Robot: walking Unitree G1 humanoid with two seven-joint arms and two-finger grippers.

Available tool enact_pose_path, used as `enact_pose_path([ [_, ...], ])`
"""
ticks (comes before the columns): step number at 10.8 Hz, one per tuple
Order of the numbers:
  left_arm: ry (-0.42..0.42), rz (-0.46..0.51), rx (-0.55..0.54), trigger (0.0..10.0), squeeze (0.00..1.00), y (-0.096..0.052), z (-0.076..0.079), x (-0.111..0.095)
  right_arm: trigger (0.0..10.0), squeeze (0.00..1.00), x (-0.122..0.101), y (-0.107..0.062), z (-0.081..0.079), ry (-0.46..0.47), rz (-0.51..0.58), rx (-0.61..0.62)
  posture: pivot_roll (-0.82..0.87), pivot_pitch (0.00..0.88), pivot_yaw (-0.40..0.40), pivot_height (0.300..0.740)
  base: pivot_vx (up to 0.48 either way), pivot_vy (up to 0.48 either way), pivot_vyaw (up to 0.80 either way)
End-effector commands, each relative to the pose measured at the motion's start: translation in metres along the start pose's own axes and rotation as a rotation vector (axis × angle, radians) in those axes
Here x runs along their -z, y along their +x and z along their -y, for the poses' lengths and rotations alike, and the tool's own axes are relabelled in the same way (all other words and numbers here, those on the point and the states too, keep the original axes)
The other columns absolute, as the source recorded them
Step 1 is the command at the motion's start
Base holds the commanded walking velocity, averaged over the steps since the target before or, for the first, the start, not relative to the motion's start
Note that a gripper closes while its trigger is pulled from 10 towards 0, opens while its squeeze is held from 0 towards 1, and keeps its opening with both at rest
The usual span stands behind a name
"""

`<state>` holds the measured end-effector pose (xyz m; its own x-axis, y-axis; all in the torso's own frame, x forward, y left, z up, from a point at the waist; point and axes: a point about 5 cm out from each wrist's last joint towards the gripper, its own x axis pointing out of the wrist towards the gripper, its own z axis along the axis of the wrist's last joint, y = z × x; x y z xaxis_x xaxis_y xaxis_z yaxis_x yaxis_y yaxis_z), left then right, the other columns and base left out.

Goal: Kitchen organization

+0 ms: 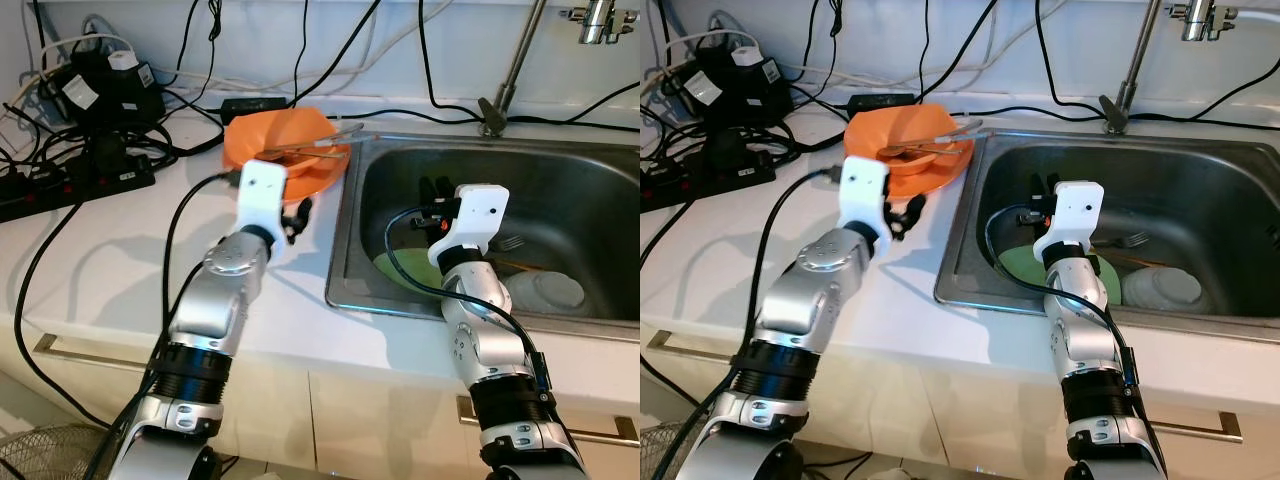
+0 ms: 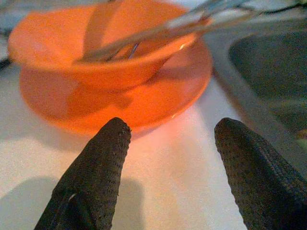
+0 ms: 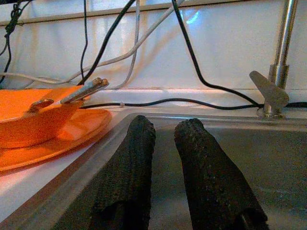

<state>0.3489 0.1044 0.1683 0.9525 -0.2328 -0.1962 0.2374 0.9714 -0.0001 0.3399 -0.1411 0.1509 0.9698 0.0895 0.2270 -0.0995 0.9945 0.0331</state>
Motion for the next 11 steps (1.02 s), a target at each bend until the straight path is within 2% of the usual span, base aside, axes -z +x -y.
enact_pose_path([
  [1,-0.023,-0.016,-0.015,10.0,0.00,0.005,-0.005,-0.007,10.0,0.00,0.000,0.002,-0.004,0.009,0.001,-0.014,0.09,0.000,0.062,0.740,0.000,0.000,0.00],
  [3,0.020,-0.047,-0.072,10.0,0.00,0.021,-0.023,-0.016,10.0,0.00,-0.001,0.002,-0.004,0.011,0.005,-0.011,0.08,0.000,0.070,0.740,0.000,0.000,0.00],
  [7,0.025,-0.114,-0.106,10.0,0.00,0.038,-0.039,-0.012,10.0,0.00,0.000,-0.007,-0.004,0.018,0.006,0.004,0.07,0.011,0.092,0.740,0.000,0.000,0.00],
  [11,0.030,-0.039,-0.077,10.0,0.00,0.049,-0.033,-0.023,10.0,0.00,-0.003,-0.013,-0.007,0.023,0.018,-0.002,0.04,0.042,0.101,0.740,0.000,0.000,0.00],
])
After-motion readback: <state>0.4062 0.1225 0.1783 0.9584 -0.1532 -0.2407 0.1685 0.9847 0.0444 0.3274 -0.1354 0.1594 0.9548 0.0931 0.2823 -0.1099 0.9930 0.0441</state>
